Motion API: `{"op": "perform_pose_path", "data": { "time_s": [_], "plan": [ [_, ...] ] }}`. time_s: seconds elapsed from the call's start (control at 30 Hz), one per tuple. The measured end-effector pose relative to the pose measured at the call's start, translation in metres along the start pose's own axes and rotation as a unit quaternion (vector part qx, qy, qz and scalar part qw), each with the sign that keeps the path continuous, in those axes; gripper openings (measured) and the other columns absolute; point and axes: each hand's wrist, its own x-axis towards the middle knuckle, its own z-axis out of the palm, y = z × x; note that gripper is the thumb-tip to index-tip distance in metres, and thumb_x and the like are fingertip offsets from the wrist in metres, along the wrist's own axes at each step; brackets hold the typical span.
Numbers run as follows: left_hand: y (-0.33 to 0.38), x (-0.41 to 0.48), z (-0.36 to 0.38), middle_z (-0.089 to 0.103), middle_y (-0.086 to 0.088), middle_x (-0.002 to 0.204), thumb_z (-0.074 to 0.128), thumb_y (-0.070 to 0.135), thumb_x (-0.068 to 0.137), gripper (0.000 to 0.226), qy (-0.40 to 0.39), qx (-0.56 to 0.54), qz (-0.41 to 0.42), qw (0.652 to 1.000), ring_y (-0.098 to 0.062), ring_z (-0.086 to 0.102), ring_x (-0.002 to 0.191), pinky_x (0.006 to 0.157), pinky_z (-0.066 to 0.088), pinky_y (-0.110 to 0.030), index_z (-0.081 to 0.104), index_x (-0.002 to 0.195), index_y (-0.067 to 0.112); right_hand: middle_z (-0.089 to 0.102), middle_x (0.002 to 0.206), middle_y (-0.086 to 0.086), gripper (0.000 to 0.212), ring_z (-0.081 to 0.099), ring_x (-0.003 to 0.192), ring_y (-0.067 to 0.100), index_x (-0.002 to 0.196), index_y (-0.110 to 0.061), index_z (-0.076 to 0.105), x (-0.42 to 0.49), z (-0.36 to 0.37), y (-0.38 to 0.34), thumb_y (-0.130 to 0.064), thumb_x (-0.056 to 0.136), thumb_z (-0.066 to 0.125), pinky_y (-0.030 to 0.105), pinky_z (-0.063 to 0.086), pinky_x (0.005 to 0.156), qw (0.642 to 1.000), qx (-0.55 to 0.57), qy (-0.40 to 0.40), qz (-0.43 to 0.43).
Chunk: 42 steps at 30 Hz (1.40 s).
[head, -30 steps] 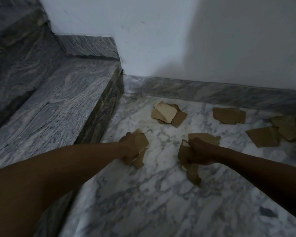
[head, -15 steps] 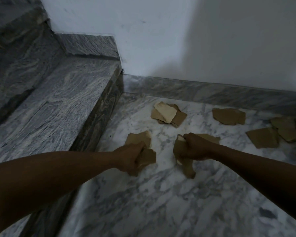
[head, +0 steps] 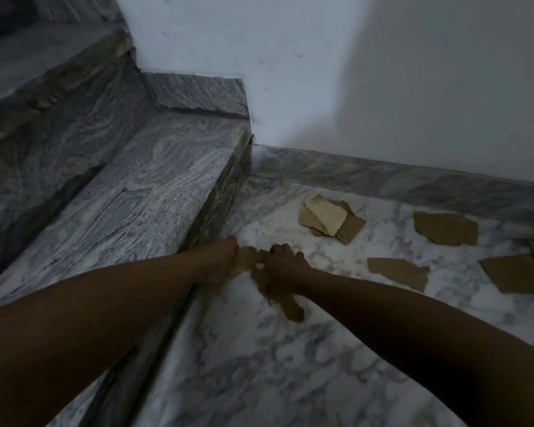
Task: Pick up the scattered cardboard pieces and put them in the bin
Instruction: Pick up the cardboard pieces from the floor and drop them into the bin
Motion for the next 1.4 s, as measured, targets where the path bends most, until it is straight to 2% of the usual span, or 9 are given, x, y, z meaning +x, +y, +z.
{"op": "perform_pose_path", "data": {
  "time_s": [0.13,0.27,0.37,0.53,0.7,0.83,1.03,1.3,1.4],
  "plan": [
    [0.003,0.016,-0.008,0.056,-0.017,0.113,0.080,0.022,0.071,0.060,0.074,-0.048,0.029,0.996,-0.034,0.061,0.101,0.072,0.043,-0.031,0.044,0.116,0.005,0.045,0.129,0.011,0.068,0.047,0.118,0.033,0.140,-0.021,0.038,-0.015,0.003,0.003,-0.035,0.082,0.071,0.054,0.036,0.102,0.996,-0.004,0.076,-0.055],
    [0.024,0.025,-0.013,0.057,-0.013,0.106,0.086,0.021,0.063,0.072,0.075,-0.108,0.040,0.991,-0.029,0.062,0.094,0.072,0.052,-0.037,0.040,0.116,0.006,0.057,0.104,-0.005,0.064,0.061,0.085,0.012,0.129,-0.025,0.033,-0.043,-0.010,0.045,-0.009,0.082,0.073,0.016,0.047,0.060,0.965,0.248,0.070,-0.037],
    [0.050,0.035,-0.005,0.061,-0.007,0.112,0.079,0.024,0.074,0.063,0.028,-0.125,0.039,0.991,-0.026,0.064,0.098,0.080,0.054,-0.035,0.041,0.124,0.014,0.055,0.125,0.004,0.085,0.060,0.108,0.020,0.146,-0.017,0.033,-0.068,-0.030,0.102,-0.013,0.076,0.081,0.020,0.048,0.078,0.955,0.279,0.095,0.037],
    [0.082,0.053,0.012,0.015,-0.015,0.158,0.081,0.041,0.075,0.113,-0.112,-0.015,0.068,0.991,-0.038,0.031,0.139,0.109,0.039,-0.043,0.005,0.156,0.014,0.067,0.114,0.013,0.051,0.065,0.104,0.030,0.119,-0.004,0.064,-0.102,-0.041,0.188,-0.016,0.074,0.085,0.038,0.051,0.082,0.951,0.240,0.090,0.171],
    [0.098,0.048,0.024,-0.005,-0.027,0.158,0.074,0.034,0.084,0.118,-0.119,0.040,0.013,0.992,-0.045,0.034,0.138,0.108,0.039,-0.047,-0.018,0.153,0.008,0.060,0.120,0.018,0.058,0.058,0.109,0.030,0.130,-0.001,0.056,-0.125,-0.015,0.217,-0.026,0.081,0.076,0.016,0.036,0.076,0.955,0.197,0.068,0.213],
    [0.100,0.051,0.025,0.022,-0.024,0.150,0.080,0.032,0.077,0.112,-0.091,0.023,0.018,0.995,-0.041,0.041,0.131,0.103,0.044,-0.043,0.004,0.154,0.005,0.048,0.129,0.020,0.101,0.048,0.122,0.039,0.136,-0.012,0.047,-0.117,-0.002,0.228,-0.066,0.051,0.059,0.038,0.041,0.101,0.963,0.139,0.050,0.223],
    [0.116,0.065,0.012,0.061,0.004,0.092,0.071,0.023,0.081,0.023,-0.048,0.073,0.094,0.992,-0.019,0.062,0.097,0.057,0.037,-0.005,0.064,0.103,0.018,0.046,0.135,0.016,0.091,0.049,0.123,0.035,0.140,-0.011,0.034,-0.114,0.006,0.219,-0.052,0.069,0.073,0.039,0.043,0.096,0.957,0.192,0.045,0.211],
    [0.176,0.099,-0.007,0.005,-0.008,0.163,0.074,0.044,0.074,0.069,0.012,0.167,0.160,0.973,-0.035,0.010,0.147,0.113,0.027,-0.047,0.053,0.135,0.018,0.061,0.129,0.008,0.051,0.060,0.113,0.023,0.128,-0.012,0.059,-0.103,0.009,0.229,-0.035,0.084,0.074,0.024,0.039,0.075,0.958,0.194,-0.008,0.211],
    [0.186,0.104,-0.007,0.022,-0.012,0.159,0.074,0.040,0.074,0.070,-0.035,0.128,0.154,0.979,-0.035,0.028,0.143,0.109,0.036,-0.042,0.052,0.134,0.012,0.060,0.128,0.006,0.053,0.060,0.112,0.022,0.129,-0.013,0.058,-0.107,0.010,0.229,-0.034,0.082,0.074,0.024,0.041,0.078,0.956,0.206,0.001,0.208]
  ]
}}
